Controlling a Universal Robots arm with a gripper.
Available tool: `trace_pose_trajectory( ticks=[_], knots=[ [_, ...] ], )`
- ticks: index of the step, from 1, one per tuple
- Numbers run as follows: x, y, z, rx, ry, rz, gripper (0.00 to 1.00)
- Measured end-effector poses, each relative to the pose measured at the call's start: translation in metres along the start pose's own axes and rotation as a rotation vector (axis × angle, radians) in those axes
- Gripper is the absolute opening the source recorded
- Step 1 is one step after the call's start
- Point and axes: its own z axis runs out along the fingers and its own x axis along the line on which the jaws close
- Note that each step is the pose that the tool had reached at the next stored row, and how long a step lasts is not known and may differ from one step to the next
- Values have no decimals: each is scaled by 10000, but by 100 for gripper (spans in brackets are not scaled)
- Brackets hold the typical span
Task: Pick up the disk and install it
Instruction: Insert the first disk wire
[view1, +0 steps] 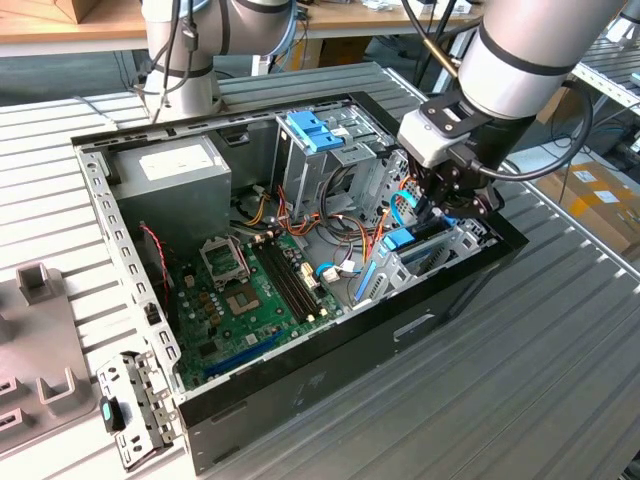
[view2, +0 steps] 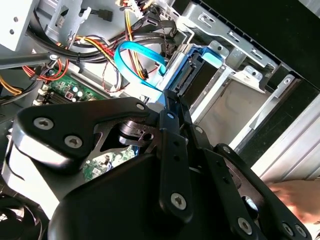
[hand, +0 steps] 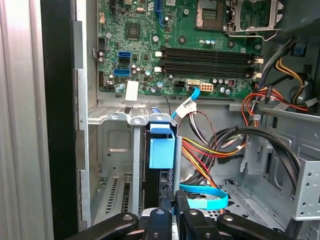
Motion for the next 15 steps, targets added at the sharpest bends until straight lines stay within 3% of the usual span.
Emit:
trace_pose_trajectory(
  ticks=[15],
  knots=[
    [19, -11, 41, -1, -2, 0, 16]
  ],
)
